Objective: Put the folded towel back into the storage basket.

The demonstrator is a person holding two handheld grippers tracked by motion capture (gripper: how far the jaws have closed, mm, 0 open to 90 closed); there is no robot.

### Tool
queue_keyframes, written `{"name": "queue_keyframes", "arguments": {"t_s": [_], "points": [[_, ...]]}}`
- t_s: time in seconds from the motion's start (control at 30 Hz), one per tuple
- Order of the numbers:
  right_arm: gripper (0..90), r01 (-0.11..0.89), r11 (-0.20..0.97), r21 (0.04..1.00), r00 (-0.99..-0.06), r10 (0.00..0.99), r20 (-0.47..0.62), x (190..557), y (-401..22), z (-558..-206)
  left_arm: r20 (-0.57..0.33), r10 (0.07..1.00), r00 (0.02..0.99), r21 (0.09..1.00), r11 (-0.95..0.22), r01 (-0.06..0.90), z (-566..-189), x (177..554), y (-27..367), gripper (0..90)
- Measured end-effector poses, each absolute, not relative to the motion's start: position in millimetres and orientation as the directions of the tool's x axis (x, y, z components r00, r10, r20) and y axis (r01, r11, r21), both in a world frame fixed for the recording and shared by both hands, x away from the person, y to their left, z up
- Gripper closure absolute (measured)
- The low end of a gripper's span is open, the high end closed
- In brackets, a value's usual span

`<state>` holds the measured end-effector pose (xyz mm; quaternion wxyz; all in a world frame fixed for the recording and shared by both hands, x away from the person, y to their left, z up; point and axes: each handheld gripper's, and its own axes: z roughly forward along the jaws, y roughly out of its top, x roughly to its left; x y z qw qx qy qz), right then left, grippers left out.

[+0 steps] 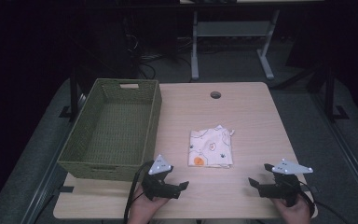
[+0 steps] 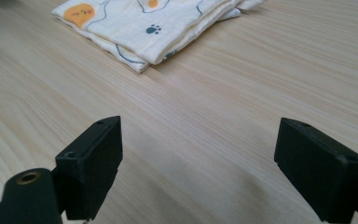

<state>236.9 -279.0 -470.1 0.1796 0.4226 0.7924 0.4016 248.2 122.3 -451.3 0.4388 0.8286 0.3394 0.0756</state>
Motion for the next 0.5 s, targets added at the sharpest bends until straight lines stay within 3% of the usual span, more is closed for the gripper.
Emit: {"name": "queue_keyframes", "arguments": {"t_s": [0.5], "points": [[14.8, 0.501, 0.354, 0.79, -0.609, 0.792, 0.032, 236, -272, -466, -0.131, 0.626, 0.769, 0.796, -0.396, 0.459, -435, 251, 118, 18.9]]}}
